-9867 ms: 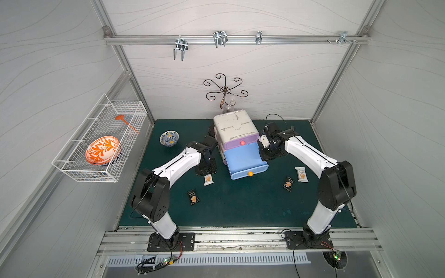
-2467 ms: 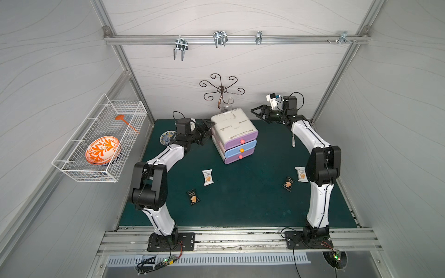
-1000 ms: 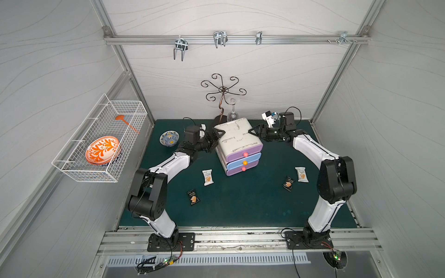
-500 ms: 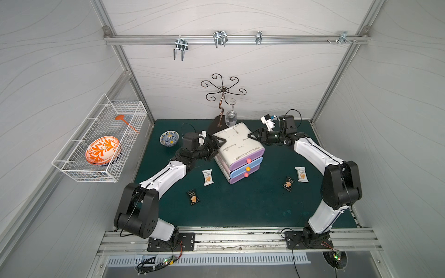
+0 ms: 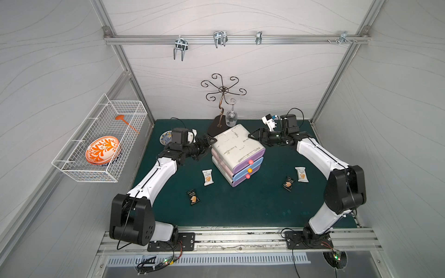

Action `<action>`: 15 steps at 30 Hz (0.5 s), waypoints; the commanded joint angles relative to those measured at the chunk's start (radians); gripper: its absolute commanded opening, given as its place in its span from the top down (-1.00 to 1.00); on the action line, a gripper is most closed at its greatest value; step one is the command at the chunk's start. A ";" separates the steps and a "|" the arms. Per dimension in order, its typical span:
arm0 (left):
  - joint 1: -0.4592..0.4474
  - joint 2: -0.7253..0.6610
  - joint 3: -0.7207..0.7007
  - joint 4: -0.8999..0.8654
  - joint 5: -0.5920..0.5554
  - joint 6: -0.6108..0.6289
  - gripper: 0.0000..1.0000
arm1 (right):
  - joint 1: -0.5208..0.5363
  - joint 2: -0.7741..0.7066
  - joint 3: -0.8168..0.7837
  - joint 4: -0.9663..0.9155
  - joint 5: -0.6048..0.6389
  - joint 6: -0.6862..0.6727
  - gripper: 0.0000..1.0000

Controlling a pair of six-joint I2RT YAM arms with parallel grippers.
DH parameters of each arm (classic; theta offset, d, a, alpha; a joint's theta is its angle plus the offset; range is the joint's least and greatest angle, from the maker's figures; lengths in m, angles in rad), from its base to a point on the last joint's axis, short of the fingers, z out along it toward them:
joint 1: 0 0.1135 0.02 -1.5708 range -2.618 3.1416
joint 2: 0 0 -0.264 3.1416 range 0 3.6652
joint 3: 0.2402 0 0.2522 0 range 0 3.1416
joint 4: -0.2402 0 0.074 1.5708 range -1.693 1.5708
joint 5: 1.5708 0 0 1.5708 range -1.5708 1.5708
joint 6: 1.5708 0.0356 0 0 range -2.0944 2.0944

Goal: Take the cookies out of the drawer
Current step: Move the storage box to the center of the board, then adjust the drawer in the storage box.

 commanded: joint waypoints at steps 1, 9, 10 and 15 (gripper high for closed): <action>-0.003 -0.040 0.120 -0.079 0.003 0.086 -0.99 | -0.044 -0.097 -0.002 -0.010 0.001 0.016 -0.75; -0.084 0.016 0.426 -0.185 -0.024 0.209 0.04 | -0.079 -0.295 -0.100 -0.129 0.105 0.043 -0.57; -0.109 0.033 0.455 -0.188 -0.023 0.231 0.22 | -0.079 -0.329 -0.140 -0.137 0.129 0.063 -0.55; -0.163 0.149 0.546 -0.249 -0.011 0.295 0.71 | -0.064 -0.472 -0.339 -0.095 0.168 0.145 -0.30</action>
